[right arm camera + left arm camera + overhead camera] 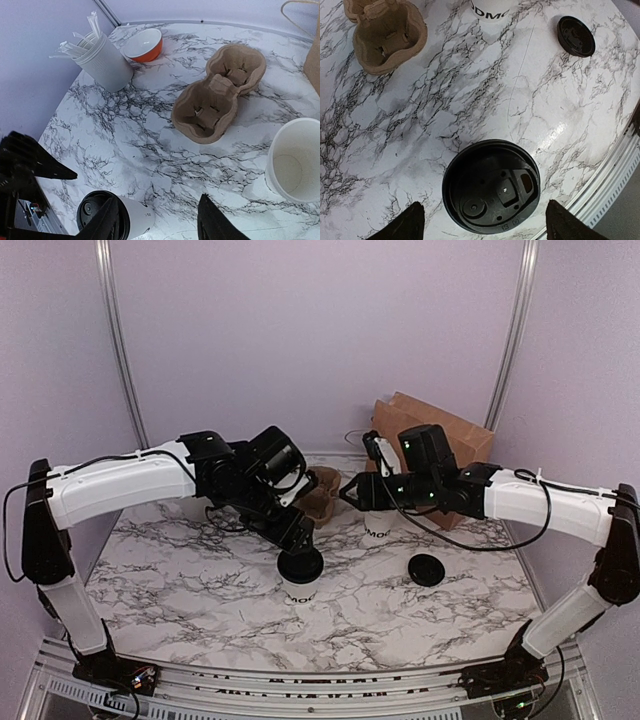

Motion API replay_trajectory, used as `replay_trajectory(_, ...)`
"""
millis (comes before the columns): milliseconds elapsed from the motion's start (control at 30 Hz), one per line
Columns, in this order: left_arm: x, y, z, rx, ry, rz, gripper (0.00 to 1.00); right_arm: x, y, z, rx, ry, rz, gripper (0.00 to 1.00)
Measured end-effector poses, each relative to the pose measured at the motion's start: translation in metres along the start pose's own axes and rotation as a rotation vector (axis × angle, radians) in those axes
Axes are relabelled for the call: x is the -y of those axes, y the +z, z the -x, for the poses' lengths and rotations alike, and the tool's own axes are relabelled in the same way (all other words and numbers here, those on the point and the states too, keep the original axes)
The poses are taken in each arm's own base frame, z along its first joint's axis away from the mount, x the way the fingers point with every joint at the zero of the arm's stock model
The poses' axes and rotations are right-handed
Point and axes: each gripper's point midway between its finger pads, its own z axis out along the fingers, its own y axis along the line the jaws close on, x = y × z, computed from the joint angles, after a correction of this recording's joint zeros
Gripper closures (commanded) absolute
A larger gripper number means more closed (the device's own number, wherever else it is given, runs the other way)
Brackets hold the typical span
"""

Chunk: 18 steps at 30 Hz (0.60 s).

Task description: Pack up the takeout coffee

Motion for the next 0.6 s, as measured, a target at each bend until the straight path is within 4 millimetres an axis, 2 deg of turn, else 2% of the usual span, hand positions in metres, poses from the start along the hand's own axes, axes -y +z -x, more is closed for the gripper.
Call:
replay_trajectory(167, -0.032, -0.017, -0.007, 0.091, -0.137, -0.031, 0.19, -0.013, 0.01, -0.022, -0.076, -0.034, 0.012, 0.49)
replay_trajectory(300, -0.054, -0.016, -0.019, 0.143, -0.25, -0.079, 0.22, -0.032, 0.014, -0.044, -0.15, -0.078, 0.029, 0.49)
replay_trajectory(467, -0.056, 0.005, -0.039, 0.12, -0.312, -0.138, 0.26, -0.052, 0.013, -0.066, -0.219, -0.12, 0.049, 0.5)
replay_trajectory(600, -0.052, 0.011, -0.04, 0.131, -0.328, -0.184, 0.27, -0.053, 0.013, -0.079, -0.261, -0.13, 0.041, 0.51)
